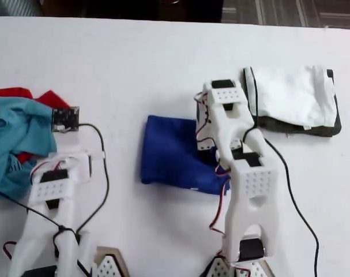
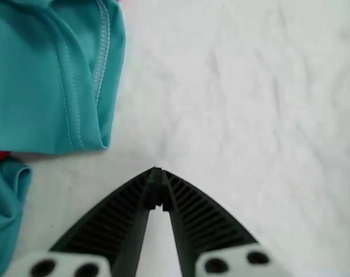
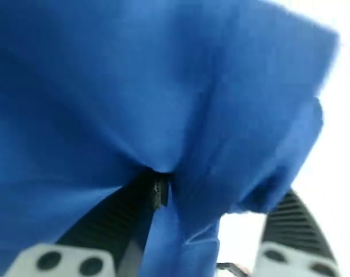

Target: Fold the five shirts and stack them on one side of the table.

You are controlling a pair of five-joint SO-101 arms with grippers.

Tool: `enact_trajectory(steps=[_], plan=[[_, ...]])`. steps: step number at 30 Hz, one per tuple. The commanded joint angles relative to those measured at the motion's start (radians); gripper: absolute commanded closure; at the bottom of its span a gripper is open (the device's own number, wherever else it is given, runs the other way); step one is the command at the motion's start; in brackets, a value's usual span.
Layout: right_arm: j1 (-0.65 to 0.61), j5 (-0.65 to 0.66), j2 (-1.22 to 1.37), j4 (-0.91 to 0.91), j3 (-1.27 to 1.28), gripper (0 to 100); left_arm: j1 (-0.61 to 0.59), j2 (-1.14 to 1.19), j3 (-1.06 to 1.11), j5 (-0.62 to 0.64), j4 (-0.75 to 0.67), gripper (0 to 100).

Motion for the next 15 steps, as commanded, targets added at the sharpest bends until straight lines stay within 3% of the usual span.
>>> enact_trajectory(steps=[1, 11, 15], plan=[[0.016, 0.040, 0.087, 0.016, -0.081, 85.0, 0.003, -0.005, -0.002, 0.002, -0.011, 97], [0.024, 0.032, 0.150, 0.016, -0.101, 97.7, 0.002, -0.005, -0.002, 0.002, -0.011, 97], [0.025, -0.049, 0.151, 0.016, -0.101, 95.8, 0.003, -0.005, -0.002, 0.002, -0.011, 97]])
